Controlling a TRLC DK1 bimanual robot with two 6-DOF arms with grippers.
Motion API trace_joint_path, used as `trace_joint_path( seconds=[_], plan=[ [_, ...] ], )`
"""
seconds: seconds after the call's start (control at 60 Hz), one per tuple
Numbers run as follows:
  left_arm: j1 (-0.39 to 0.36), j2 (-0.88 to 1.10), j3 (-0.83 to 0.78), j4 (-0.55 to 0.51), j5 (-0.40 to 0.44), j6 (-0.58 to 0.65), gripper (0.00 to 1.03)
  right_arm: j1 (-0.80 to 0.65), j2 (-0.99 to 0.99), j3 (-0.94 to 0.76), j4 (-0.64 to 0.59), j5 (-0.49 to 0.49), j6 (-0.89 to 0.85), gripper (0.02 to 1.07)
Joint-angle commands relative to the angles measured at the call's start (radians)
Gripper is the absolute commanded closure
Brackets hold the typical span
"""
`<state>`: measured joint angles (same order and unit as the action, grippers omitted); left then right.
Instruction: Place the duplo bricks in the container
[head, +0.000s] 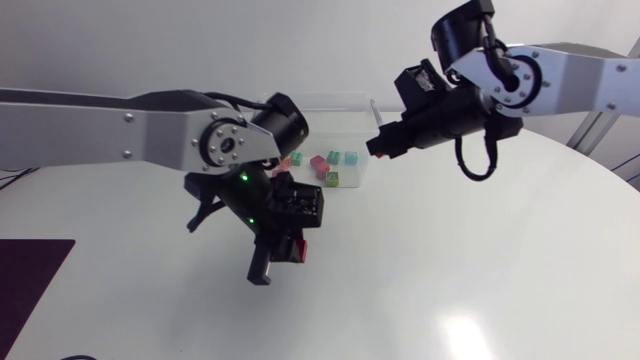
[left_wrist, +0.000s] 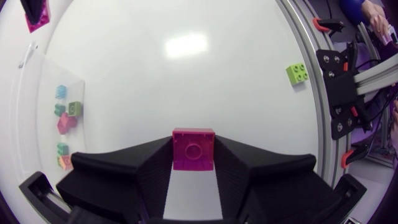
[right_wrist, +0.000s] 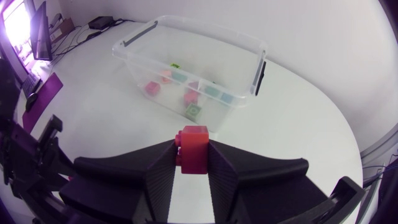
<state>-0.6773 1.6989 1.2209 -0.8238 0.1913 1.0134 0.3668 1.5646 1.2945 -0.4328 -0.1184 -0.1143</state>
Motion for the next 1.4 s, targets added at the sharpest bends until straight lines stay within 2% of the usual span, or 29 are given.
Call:
trace_joint_path(
  seconds=[0.0, 0.183, 0.533, 0.567, 0.583, 0.617, 0.667, 0.7, 0.733, 0.783, 0.85, 0.917, 1.017, 1.267, 1.383],
  plan=[
    [0.036, -0.058, -0.004, -0.012, 0.013, 0.010, 0.85, 0.003, 0.072, 0.074, 0.020, 0.010, 0.031, 0.79],
    [0.093, -0.124, 0.019, -0.012, 0.037, -0.013, 0.85, 0.000, 0.218, 0.216, 0.057, 0.042, 0.039, 0.78],
    [0.173, -0.165, 0.074, 0.031, 0.083, -0.052, 0.85, -0.002, 0.436, 0.509, 0.042, 0.080, 0.045, 0.77],
    [0.182, -0.166, 0.081, 0.046, 0.086, -0.062, 0.85, -0.002, 0.459, 0.531, 0.039, 0.086, 0.045, 0.74],
    [0.190, -0.166, 0.089, 0.060, 0.091, -0.075, 0.85, -0.002, 0.477, 0.551, 0.029, 0.086, 0.045, 0.69],
    [0.200, -0.166, 0.103, 0.078, 0.092, -0.085, 0.85, -0.003, 0.503, 0.582, 0.008, 0.086, 0.045, 0.57],
    [0.216, -0.165, 0.120, 0.127, 0.094, -0.113, 0.85, -0.003, 0.531, 0.611, -0.006, 0.095, 0.045, 0.31],
    [0.231, -0.163, 0.129, 0.180, 0.099, -0.150, 0.85, -0.003, 0.540, 0.620, -0.007, 0.102, 0.045, 0.19],
    [0.237, -0.157, 0.134, 0.218, 0.100, -0.168, 0.85, -0.003, 0.543, 0.624, -0.009, 0.103, 0.044, 0.12],
    [0.257, -0.133, 0.164, 0.284, 0.100, -0.216, 0.85, -0.003, 0.540, 0.621, -0.009, 0.105, 0.044, 0.08],
    [0.269, -0.082, 0.215, 0.318, 0.102, -0.243, 0.85, -0.005, 0.505, 0.600, -0.011, 0.105, 0.039, 0.08],
    [0.283, -0.019, 0.275, 0.403, 0.102, -0.305, 0.85, -0.005, 0.433, 0.560, -0.009, 0.106, 0.028, 0.08],
    [0.297, 0.070, 0.370, 0.456, 0.103, -0.377, 0.85, 0.000, 0.345, 0.512, -0.030, 0.106, 0.025, 0.08],
    [0.306, 0.329, 0.638, 0.442, 0.094, -0.492, 0.84, 0.027, 0.138, 0.272, -0.090, 0.100, 0.033, 0.08],
    [0.314, 0.427, 0.738, 0.423, 0.073, -0.513, 0.84, 0.032, 0.055, 0.154, -0.124, 0.063, 0.056, 0.08]
  ],
)
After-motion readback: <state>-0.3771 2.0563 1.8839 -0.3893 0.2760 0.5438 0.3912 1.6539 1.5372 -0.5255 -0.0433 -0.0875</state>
